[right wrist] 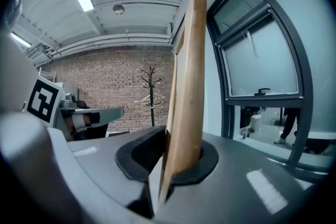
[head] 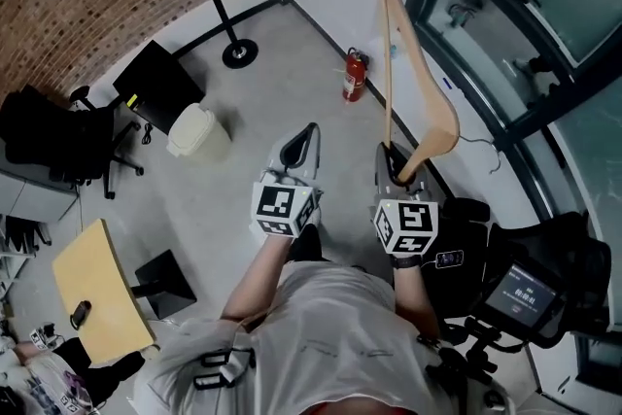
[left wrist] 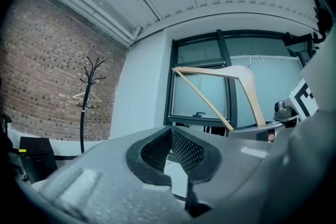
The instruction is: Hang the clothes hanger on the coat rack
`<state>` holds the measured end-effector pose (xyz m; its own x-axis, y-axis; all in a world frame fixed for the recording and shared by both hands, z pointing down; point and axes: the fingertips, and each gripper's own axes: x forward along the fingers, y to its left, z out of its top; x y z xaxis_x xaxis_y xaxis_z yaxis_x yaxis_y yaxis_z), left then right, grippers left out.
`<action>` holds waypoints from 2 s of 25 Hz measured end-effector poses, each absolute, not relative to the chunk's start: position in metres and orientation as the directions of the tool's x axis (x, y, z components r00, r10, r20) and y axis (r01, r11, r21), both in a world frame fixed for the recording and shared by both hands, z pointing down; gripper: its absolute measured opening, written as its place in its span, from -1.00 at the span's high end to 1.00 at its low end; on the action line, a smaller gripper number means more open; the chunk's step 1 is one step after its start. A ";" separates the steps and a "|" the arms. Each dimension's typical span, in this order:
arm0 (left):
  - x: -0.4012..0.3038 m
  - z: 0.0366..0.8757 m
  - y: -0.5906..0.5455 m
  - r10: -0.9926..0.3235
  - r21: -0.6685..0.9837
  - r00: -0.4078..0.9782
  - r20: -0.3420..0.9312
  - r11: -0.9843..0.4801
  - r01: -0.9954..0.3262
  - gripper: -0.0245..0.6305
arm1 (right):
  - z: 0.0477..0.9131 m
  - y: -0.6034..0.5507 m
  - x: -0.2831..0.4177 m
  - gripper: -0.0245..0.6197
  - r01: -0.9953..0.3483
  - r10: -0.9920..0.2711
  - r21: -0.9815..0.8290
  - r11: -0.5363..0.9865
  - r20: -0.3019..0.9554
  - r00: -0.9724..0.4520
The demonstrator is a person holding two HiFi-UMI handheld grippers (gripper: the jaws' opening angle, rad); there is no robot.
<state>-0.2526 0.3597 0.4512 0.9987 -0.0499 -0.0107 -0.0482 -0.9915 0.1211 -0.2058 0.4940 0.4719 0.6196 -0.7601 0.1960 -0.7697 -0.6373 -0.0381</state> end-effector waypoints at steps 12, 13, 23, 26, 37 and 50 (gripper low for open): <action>-0.142 0.441 0.232 0.019 0.077 0.999 0.029 -0.997 0.017 0.93 | 0.454 0.347 -0.104 0.78 -0.773 -0.765 -0.052 -0.632 0.199 0.612; -0.139 0.442 0.229 0.038 0.060 0.999 0.011 -0.997 0.038 0.92 | 0.455 0.339 -0.103 0.78 -0.777 -0.769 -0.052 -0.627 0.198 0.607; -0.110 0.463 0.204 0.015 0.068 1.000 0.004 -0.998 0.014 0.93 | 0.489 0.291 -0.092 0.78 -0.845 -0.823 -0.086 -0.528 0.297 0.484; -0.080 0.477 0.177 -0.026 0.109 0.999 0.047 -0.994 -0.031 0.93 | 0.500 0.270 -0.055 0.78 -0.853 -0.836 -0.114 -0.510 0.301 0.459; 0.063 0.459 0.080 -0.197 0.068 0.980 0.019 -0.978 -0.198 0.93 | 0.478 0.165 0.112 0.78 -0.932 -0.922 -0.114 -0.344 0.228 0.312; 0.101 0.476 -0.030 -0.447 0.052 0.890 0.089 -0.890 -0.452 0.93 | 0.499 0.056 0.198 0.78 -0.959 -0.967 -0.234 -0.161 0.232 0.106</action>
<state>0.1006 -0.0296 0.4765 0.8901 -0.4471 0.0886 -0.4524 -0.8903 0.0519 0.1976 0.0558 0.4991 0.1060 -0.9669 0.2323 -0.9587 -0.1614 -0.2341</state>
